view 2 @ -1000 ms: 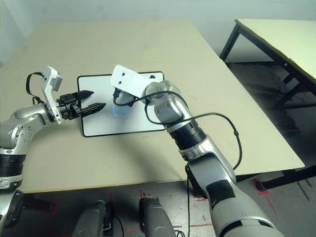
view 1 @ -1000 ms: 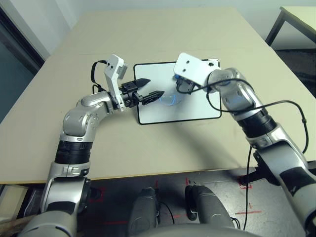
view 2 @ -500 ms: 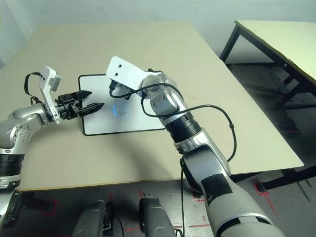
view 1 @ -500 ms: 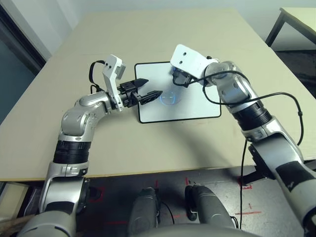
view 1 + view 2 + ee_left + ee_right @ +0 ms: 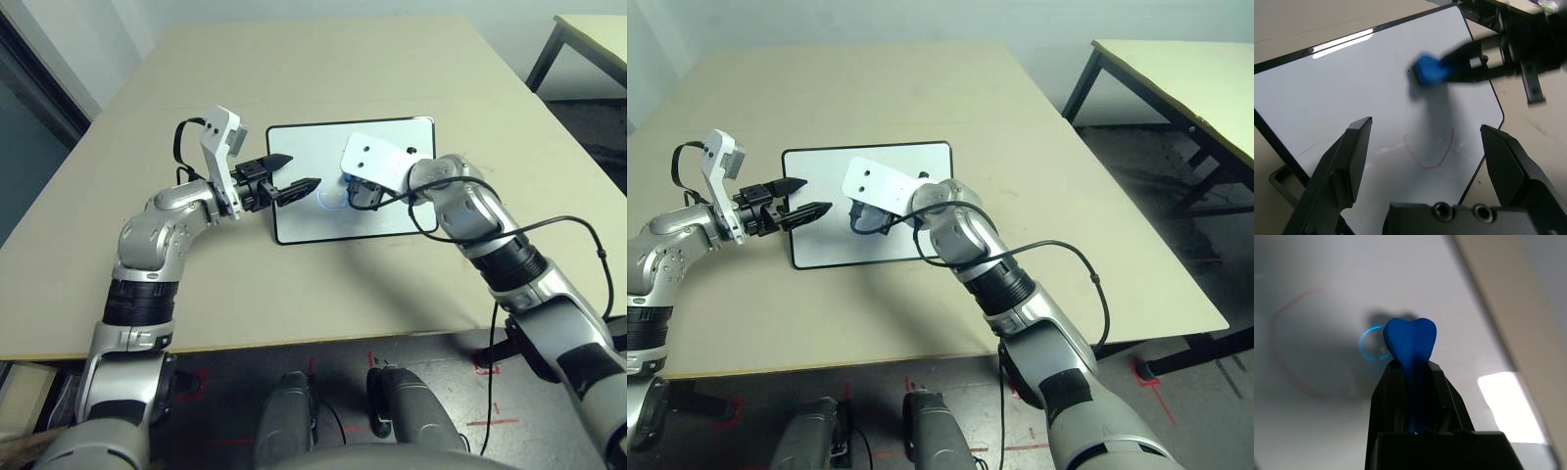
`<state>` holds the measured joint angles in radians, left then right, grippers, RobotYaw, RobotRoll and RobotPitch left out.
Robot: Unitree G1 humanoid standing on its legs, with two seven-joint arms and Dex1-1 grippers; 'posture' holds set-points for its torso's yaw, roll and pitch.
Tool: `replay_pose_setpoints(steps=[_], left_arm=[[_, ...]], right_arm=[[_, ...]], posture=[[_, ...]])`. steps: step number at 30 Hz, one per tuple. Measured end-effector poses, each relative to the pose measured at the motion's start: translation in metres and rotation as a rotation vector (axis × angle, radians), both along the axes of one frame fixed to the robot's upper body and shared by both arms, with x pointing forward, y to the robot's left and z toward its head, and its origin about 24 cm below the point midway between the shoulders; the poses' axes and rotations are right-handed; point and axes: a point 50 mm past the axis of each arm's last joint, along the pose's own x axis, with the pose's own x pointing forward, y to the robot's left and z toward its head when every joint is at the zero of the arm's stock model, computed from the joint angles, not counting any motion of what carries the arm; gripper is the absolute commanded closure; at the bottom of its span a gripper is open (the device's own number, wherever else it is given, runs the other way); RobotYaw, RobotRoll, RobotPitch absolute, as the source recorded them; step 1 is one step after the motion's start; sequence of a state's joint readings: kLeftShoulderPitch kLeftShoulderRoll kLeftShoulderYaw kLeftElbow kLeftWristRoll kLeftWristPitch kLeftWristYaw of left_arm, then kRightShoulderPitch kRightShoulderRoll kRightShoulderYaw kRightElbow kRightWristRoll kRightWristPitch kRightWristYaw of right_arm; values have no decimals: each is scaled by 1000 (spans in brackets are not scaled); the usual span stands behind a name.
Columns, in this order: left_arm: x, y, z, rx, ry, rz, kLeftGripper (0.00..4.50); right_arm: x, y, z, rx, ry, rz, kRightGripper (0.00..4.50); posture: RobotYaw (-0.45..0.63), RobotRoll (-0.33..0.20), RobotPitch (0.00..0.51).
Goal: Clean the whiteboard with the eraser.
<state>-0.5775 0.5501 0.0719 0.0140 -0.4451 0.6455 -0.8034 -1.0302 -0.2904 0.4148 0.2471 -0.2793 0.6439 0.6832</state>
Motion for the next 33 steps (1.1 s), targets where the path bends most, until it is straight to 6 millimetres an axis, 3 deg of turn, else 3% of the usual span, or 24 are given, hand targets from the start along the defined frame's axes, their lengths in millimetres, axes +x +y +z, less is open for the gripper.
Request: replay_pose_setpoints(steps=[4, 10, 20, 24, 28, 33], left_arm=[[0, 0, 0, 0, -2, -1, 0], [0, 0, 1, 1, -3, 0, 0], [-1, 0, 2, 0, -3, 6, 0], [-1, 0, 2, 0, -2, 5, 0], [-1, 0, 2, 0, -2, -1, 0], [0, 0, 2, 1, 0, -2, 0]], right_arm=[[5, 1, 12, 38, -49, -10, 4072], [-5, 5, -10, 11, 7, 44, 4072], [-27, -8, -39, -60, 122, 50, 4073], [-23, -7, -36, -43, 116, 28, 4075], [-13, -11, -21, -31, 63, -19, 4077], [-22, -23, -34, -84, 86, -1, 4078]], posture=[[-27, 0, 123], [-21, 0, 125], [-30, 0, 121], [-38, 0, 116], [-39, 0, 115], [-37, 0, 124]])
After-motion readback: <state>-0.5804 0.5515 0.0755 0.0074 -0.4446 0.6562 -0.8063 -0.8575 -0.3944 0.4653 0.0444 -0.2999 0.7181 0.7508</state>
